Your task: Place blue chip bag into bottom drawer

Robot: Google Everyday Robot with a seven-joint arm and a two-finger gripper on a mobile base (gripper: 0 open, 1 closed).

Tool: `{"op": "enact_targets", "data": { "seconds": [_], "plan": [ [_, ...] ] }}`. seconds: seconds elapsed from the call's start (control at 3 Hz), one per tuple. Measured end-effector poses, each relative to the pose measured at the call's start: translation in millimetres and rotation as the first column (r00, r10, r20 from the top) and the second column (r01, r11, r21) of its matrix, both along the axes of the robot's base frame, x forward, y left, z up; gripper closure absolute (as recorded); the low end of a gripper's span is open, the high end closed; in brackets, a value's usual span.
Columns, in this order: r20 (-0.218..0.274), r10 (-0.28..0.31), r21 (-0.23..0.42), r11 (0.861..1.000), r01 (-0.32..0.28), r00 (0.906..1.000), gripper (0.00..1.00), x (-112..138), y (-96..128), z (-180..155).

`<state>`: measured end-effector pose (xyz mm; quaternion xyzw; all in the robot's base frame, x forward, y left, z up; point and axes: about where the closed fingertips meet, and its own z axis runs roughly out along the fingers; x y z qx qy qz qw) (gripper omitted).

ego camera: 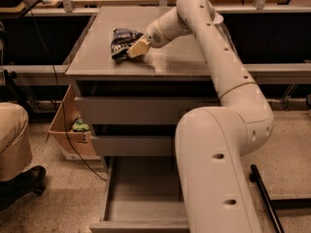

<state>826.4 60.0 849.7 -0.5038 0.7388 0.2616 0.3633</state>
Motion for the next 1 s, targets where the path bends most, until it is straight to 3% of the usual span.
{"op": "enact_targets", "data": {
  "seconds": [0.33,0.67,1.0],
  "plan": [
    [0.026,0.040,0.004,0.999,-0.040,0.9989,1.00,-36.3,-32.2,29.7],
    [0.057,0.068,-0.017,0.998,-0.067,0.9960,1.00,-88.4,-69.8,65.0],
    [0.035,0.046,-0.013,0.999,-0.045,0.9984,1.00,-139.5,-106.9,77.8]
  ]
}}
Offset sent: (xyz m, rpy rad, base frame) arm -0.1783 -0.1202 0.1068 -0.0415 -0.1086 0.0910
